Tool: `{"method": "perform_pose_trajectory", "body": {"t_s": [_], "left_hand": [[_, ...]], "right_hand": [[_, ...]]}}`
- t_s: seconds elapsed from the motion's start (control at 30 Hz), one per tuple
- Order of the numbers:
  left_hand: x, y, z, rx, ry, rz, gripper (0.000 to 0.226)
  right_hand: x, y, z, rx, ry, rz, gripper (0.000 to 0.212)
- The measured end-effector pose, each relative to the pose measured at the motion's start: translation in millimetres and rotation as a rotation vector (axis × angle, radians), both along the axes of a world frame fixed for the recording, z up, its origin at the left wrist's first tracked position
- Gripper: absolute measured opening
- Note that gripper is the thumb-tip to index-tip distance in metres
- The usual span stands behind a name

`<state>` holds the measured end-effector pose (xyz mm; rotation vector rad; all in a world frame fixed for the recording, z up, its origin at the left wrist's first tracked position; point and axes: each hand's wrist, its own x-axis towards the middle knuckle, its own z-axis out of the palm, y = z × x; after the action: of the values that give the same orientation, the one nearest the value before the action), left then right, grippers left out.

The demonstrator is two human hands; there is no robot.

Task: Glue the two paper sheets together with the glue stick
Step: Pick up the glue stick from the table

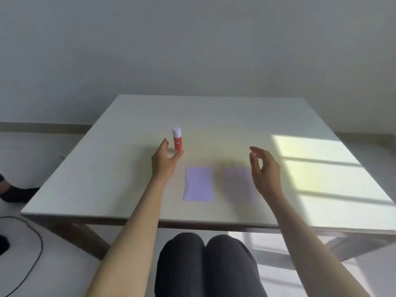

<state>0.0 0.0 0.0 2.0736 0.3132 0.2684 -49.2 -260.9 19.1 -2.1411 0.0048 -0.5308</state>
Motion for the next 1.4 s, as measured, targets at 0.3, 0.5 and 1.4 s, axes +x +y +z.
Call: {"method": "perform_pose_trajectory", "body": {"t_s": [0.3,0.5,1.4], "left_hand": [[12,-19,8,-0.008,-0.083,0.096,0.013],[1,-24,32,0.107,-0.291,-0.163,0.029],[-25,-42,69,0.578,-0.403,-0.275,0.03]], "right_hand": [[-1,-1,14,0.022,-0.066,0.01,0.026],[20,15,39,0.226,0.078,0.144,0.028],[43,43,73,0.297,0.384,0.37,0.036]]}}
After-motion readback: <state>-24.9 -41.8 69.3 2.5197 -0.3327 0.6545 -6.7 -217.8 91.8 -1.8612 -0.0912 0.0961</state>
